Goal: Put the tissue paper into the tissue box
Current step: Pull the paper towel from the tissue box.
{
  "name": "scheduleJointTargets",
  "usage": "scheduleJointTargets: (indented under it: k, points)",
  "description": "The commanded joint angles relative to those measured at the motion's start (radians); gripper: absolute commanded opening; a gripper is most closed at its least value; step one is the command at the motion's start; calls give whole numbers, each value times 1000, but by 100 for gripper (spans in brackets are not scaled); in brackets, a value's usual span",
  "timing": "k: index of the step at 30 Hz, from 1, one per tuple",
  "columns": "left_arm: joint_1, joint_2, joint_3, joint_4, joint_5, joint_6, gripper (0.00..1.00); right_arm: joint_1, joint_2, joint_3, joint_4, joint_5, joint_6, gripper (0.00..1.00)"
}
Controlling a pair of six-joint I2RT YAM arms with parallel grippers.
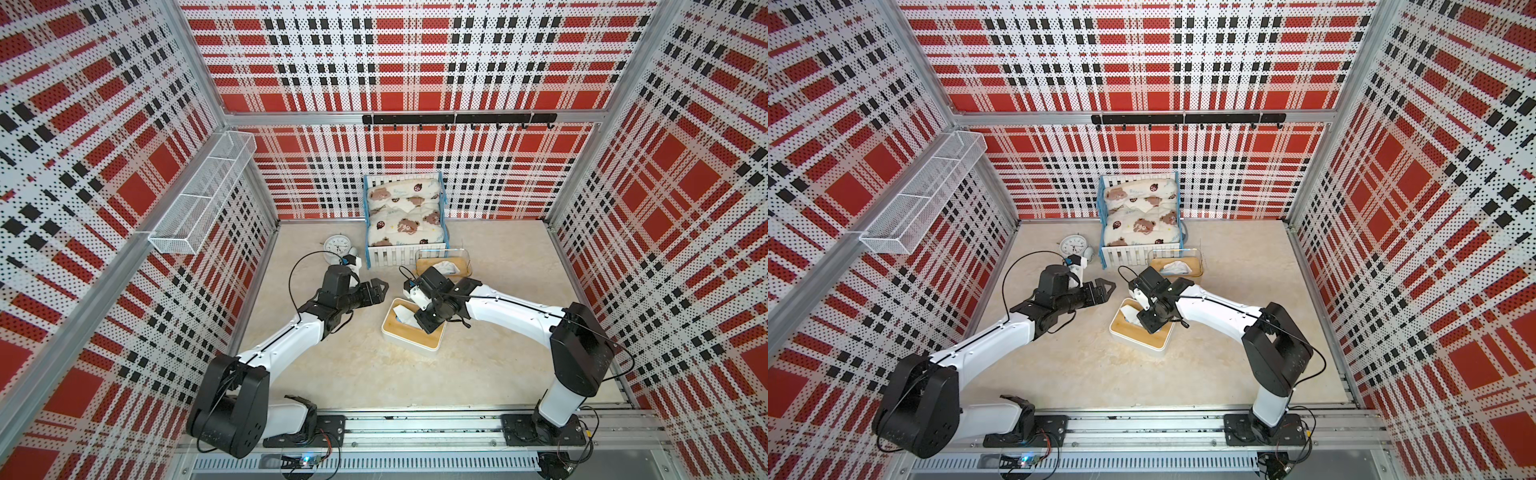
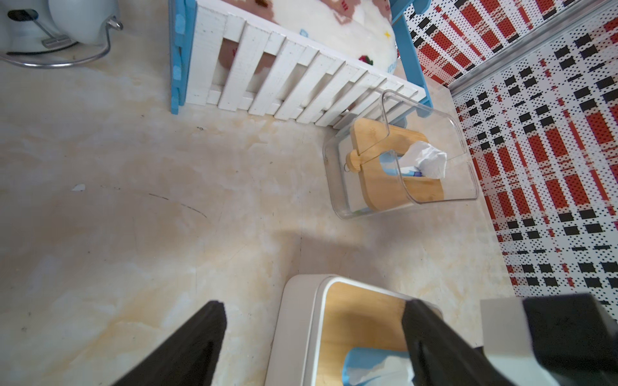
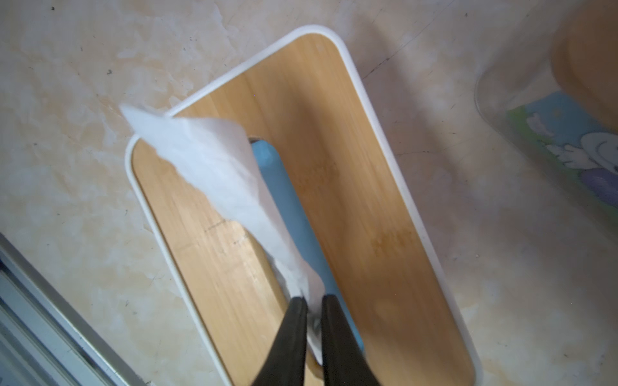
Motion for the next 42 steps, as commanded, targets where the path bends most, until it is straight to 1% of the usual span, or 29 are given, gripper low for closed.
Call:
scheduleJointTargets:
  k: [1, 7, 9, 13, 18, 20, 26, 28, 31, 34, 42]
  points:
    - [-7, -4, 29, -12, -10, 18, 89, 5, 12, 26, -8, 45, 3, 13]
    - [-8, -7, 28, -13, -13, 19, 89, 1, 12, 58, -36, 110, 5, 11]
    - [-8, -13, 19, -13, -21, 19, 89, -2, 20, 74, -53, 125, 4, 13]
    - [-8, -14, 23, -21, -23, 23, 89, -7, 16, 95, -72, 138, -5, 22]
    - [-11, -4, 31, -21, -23, 22, 89, -26, 0, 100, -92, 162, 2, 26]
    - [-12, -3, 32, -21, -20, 23, 89, -28, -16, 90, -91, 138, 2, 27]
    - [-14, 0, 35, -21, -21, 24, 89, -27, -109, -26, -12, -25, 14, 34]
    - [-16, -1, 29, -19, -30, 24, 89, -27, -112, -56, 14, -64, 30, 32]
    - [-17, 0, 26, -18, -40, 23, 89, -24, -97, -68, 24, -73, 46, 26]
    - [-19, 10, 33, -18, -31, 23, 89, -22, -82, -73, 43, -82, 46, 25]
    - [-22, 32, 47, -16, -17, 20, 89, -22, -16, -20, 17, -28, 46, 25]
